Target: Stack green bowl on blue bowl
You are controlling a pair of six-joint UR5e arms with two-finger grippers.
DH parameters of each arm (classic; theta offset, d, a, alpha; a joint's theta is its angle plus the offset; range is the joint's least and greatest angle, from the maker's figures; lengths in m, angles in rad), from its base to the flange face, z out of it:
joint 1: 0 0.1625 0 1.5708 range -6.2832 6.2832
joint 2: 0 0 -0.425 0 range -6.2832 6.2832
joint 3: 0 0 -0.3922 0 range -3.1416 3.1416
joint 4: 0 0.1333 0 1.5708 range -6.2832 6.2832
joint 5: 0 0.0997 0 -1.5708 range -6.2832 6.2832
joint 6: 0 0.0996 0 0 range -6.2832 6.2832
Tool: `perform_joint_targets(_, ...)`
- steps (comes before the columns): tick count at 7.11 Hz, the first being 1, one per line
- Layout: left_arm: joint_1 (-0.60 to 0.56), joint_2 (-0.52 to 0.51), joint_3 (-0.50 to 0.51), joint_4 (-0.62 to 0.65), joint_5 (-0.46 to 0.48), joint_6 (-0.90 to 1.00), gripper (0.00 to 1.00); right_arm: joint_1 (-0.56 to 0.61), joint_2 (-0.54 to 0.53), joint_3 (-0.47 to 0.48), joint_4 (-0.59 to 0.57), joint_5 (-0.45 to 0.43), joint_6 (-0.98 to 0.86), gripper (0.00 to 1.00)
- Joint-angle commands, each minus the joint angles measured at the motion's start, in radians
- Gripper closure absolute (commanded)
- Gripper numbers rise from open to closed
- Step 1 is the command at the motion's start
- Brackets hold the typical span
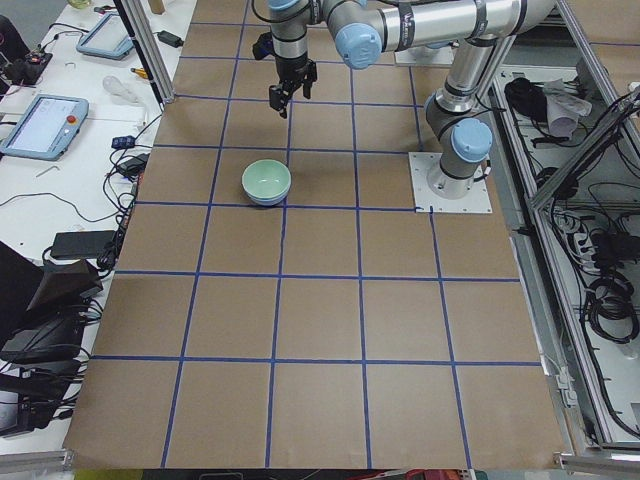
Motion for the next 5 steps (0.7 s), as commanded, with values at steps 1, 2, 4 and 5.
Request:
perform_joint_targets(1, -0.167, -0.022, 0.038, -0.002, 0.013, -0.539, 0.00, 0.000, 0.000, 0.000, 0.000, -0.001, 0.000, 0.00)
perform_joint_targets(2, -0.220, -0.029, 0.041, 0.001, 0.019, -0.718, 0.00, 0.000, -0.001, 0.000, 0.000, -0.001, 0.000, 0.00)
perform_joint_targets(4, -0.231, -0.019, 0.050, 0.001, 0.025, -0.749, 0.00, 0.000, 0.000, 0.000, 0.000, 0.001, 0.000, 0.00)
perform_joint_targets(5, -0.229, -0.021, 0.058, 0.001, 0.029, -0.747, 0.00, 0.000, 0.000, 0.000, 0.000, -0.001, 0.000, 0.00)
